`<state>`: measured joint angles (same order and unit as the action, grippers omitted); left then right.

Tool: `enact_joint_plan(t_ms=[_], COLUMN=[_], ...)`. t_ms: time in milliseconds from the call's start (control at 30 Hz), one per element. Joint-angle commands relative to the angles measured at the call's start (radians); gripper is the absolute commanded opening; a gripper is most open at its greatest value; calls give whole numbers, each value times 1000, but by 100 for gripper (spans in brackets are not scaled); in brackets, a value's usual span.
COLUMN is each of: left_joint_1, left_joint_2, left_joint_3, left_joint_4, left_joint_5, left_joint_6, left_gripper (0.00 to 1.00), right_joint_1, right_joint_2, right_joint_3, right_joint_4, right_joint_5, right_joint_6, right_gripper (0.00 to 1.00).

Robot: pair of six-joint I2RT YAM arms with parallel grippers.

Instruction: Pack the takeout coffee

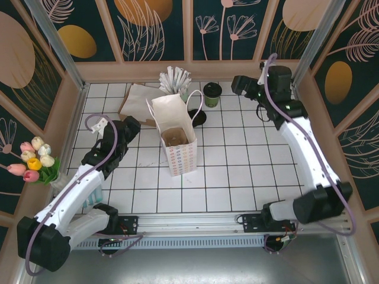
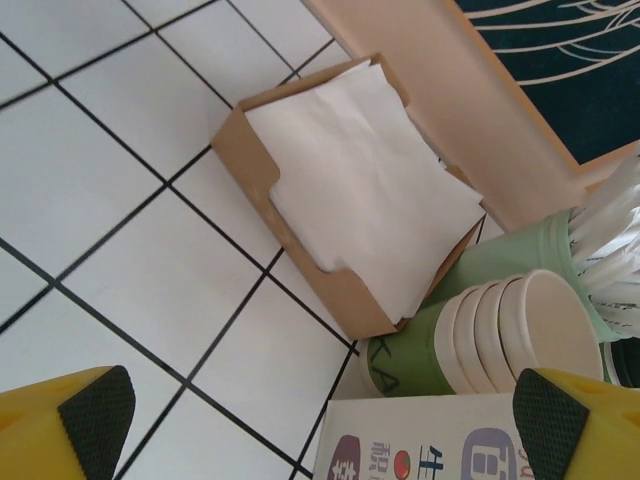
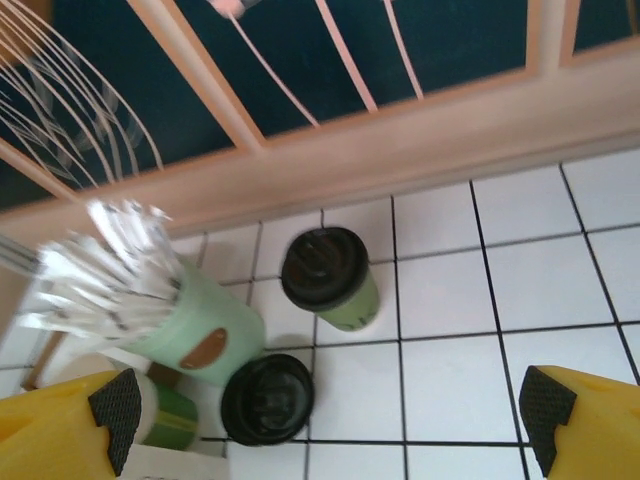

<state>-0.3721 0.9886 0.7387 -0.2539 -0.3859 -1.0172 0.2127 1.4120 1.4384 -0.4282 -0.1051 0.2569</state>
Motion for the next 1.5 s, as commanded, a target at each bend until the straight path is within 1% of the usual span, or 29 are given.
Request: enact_joint_plan(t_ms=[0, 100, 200, 267, 400, 500, 633, 800, 1033, 1300, 1467], left_joint_1=[2, 2, 2, 2, 2, 2, 2, 2, 2, 2, 2], left_joint_2=[-7, 20, 38, 38, 33, 41, 46, 39, 48, 72, 84], left_joint_3=[29, 43, 49, 40, 23, 33, 50, 43, 35, 40, 46], left_joint_4=[28, 18, 24, 45, 95, 79, 46, 68, 79, 77, 77], left_joint_5=[-49, -61, -59, -59, -48, -71, -107, -91, -80, -65, -57], left_joint_6=[76, 92, 76, 68, 75, 83, 101, 126, 141, 156, 164], left_gripper=[99, 98, 99, 99, 99, 99, 99, 99, 98, 98, 98], right_joint_1=[-22, -22, -21, -22, -22, -21, -22, -20, -17, -13, -10], right_joint_2=[178, 381, 553, 643, 796, 865, 899, 919, 963, 987, 1007], right_joint_3=[85, 237, 391, 481, 658, 734, 758, 763, 805, 817, 829], right_joint_4=[-29, -112, -152, -164, -206, -218, -213, -208, -214, -206, -197], right_joint_5=[-188, -210, -227, -234, -287, -314, -352, -398, -398, -459, -449], right_joint_6=[-124, -187, -254, -282, -322, -340, -376, -419, -431, -452, -452], right_gripper=[99, 99, 99, 99, 99, 99, 99, 99, 99, 99, 99])
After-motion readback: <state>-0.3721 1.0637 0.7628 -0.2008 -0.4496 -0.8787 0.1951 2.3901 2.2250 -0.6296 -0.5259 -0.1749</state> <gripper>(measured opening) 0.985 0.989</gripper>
